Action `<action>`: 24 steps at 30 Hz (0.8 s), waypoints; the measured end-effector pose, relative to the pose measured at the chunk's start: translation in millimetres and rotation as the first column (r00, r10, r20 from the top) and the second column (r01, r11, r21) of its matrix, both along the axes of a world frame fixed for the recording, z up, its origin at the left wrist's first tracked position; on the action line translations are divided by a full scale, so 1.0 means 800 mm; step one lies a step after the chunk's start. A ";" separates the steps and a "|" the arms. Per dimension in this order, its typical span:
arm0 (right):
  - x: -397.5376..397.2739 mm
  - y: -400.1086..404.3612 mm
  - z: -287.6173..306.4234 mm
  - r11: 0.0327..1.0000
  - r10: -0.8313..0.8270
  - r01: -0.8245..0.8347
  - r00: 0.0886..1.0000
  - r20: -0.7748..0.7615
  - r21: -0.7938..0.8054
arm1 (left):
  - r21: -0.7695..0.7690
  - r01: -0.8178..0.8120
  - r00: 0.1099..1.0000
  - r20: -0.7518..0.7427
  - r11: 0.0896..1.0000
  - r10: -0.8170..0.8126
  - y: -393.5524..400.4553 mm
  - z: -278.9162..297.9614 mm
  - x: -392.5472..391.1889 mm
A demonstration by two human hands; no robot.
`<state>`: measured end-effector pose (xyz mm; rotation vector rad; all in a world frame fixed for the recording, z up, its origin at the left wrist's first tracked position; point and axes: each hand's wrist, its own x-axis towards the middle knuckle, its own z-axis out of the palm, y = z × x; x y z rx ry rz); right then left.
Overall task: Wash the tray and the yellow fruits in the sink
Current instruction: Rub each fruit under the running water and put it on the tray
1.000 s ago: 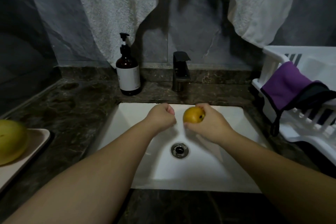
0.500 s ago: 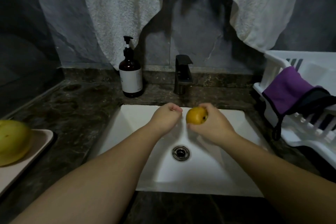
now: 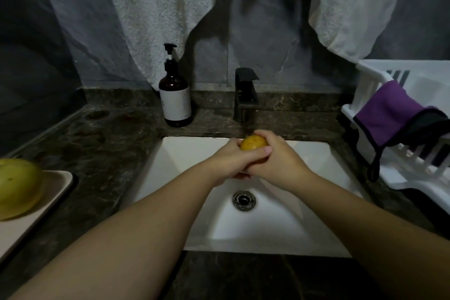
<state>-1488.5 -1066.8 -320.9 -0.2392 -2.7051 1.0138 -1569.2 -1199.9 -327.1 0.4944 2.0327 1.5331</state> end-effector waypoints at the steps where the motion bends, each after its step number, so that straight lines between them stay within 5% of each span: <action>1: 0.000 0.003 0.002 0.998 0.051 -0.050 0.999 0.013 -0.045 | -0.011 -0.038 0.999 -0.035 0.999 0.037 0.000 -0.002 -0.003; 5: -0.004 0.030 0.007 0.956 0.049 -0.004 0.988 0.147 -0.292 | -0.141 -0.145 0.970 -0.218 0.979 0.112 -0.007 -0.003 -0.020; 9: -0.005 0.048 -0.003 0.982 -0.170 0.131 0.929 0.328 0.135 | -0.462 -0.110 0.944 -0.327 0.880 -0.053 -0.019 -0.001 -0.027; 14: -0.011 0.023 0.023 0.993 -0.032 -0.035 0.845 0.534 0.114 | -0.472 -0.093 0.970 -0.240 0.877 -0.027 -0.021 0.016 -0.027; 18: -0.010 0.005 0.043 0.878 -0.130 -0.085 0.905 0.405 0.472 | -0.557 -0.071 0.972 -0.227 0.828 -0.069 -0.039 0.043 -0.019; 21: -0.005 -0.012 0.065 0.812 -0.088 -0.249 0.841 0.533 0.527 | -0.637 -0.085 0.954 -0.275 0.766 -0.122 -0.073 0.056 -0.008; 24: -0.009 -0.040 0.082 0.825 -0.026 -0.212 0.912 0.410 0.524 | -0.600 -0.139 0.959 -0.279 0.788 -0.042 -0.111 0.058 -0.002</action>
